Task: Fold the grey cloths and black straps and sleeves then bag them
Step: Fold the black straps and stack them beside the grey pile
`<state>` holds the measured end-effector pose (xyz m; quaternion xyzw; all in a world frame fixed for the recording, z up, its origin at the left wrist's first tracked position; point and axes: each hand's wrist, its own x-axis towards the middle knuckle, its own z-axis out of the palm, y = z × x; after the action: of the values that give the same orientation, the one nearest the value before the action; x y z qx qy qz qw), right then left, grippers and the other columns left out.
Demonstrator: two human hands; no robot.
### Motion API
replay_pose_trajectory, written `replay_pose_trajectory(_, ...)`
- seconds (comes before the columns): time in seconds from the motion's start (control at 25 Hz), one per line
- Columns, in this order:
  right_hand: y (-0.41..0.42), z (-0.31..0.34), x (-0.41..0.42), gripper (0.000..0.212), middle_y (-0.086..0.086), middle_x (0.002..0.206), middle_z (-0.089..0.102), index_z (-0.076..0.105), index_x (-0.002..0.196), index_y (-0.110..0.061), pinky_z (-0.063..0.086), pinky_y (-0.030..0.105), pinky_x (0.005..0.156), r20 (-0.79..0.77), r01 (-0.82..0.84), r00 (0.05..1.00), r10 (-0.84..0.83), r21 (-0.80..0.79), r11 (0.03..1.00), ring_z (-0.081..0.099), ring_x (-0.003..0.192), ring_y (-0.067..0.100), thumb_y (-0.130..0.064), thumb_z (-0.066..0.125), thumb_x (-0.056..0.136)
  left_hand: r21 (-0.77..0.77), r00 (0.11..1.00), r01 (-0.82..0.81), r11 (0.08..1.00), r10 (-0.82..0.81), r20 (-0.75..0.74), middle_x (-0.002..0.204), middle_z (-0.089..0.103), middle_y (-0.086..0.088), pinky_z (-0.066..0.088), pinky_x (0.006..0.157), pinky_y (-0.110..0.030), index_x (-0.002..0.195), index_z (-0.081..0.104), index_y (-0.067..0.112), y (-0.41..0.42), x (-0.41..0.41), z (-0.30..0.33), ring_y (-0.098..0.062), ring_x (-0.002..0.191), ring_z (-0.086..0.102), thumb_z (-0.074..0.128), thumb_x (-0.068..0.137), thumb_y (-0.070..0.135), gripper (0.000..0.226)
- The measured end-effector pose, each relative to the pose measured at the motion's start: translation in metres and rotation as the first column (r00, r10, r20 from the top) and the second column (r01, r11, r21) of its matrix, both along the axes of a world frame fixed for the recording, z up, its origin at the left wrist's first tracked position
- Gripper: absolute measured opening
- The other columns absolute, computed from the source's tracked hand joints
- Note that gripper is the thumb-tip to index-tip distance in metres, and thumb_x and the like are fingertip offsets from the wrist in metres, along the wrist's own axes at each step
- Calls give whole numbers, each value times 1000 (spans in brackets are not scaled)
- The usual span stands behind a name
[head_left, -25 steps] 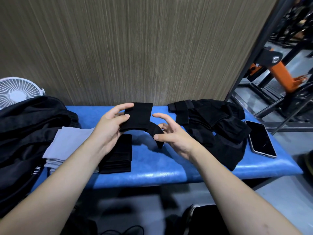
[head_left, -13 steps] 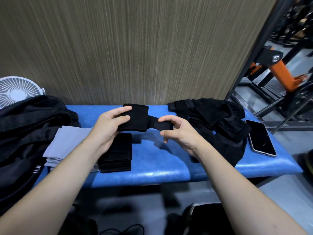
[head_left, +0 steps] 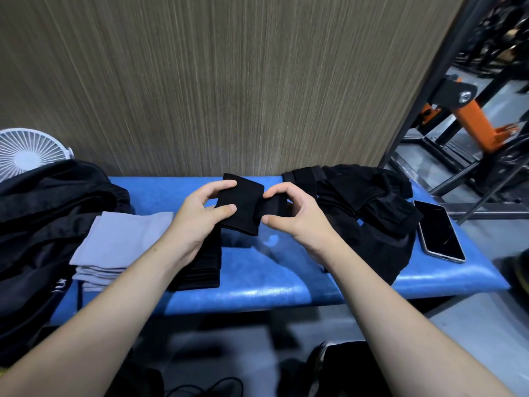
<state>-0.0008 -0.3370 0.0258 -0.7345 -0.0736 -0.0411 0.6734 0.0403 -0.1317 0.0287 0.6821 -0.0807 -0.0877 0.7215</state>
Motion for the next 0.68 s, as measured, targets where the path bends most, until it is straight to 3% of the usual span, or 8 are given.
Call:
replay_pose_trajectory(0.08,4,-1,0,37,-7,101,64,64,106,-18,52,41,82,31,19,999,-18,-27,999,60,90,13,3,76,78,-69,997,47,997,-50,-51,122,68,-4,56,86,-33,125,66,20,-5,-3,1,-19,97,68,57,98,7,31)
replay_pose_trajectory(0.2,8,-2,1,49,-3,103,60,61,118,-23,49,36,74,74,26,997,-21,-68,997,56,84,14,3,74,79,-171,984,116,979,-136,-112,122,70,-9,56,92,-44,126,65,15,-9,-8,2,-27,104,66,48,103,22,29)
replay_pose_trajectory(0.36,10,-4,2,62,1,102,60,55,131,-24,43,28,66,70,18,998,-10,-109,994,55,80,13,5,75,79,-144,989,94,985,-109,-103,118,71,-8,57,89,-39,124,66,17,-13,-10,0,-20,106,67,60,93,29,33)
replay_pose_trajectory(0.52,10,-4,0,48,-1,109,68,62,123,-22,46,24,72,80,38,996,-24,-175,984,57,89,11,0,73,82,-118,996,28,993,-38,-78,114,68,-8,57,74,-31,124,63,18,-13,-10,-3,-18,99,69,69,89,12,36)
replay_pose_trajectory(0.68,11,-3,-1,38,-2,111,72,64,120,-19,45,27,74,75,43,997,-35,-122,992,60,91,18,1,65,87,-85,996,32,996,-38,-76,105,68,-9,52,81,-35,130,54,28,-10,-9,0,-21,89,66,52,93,-7,51)
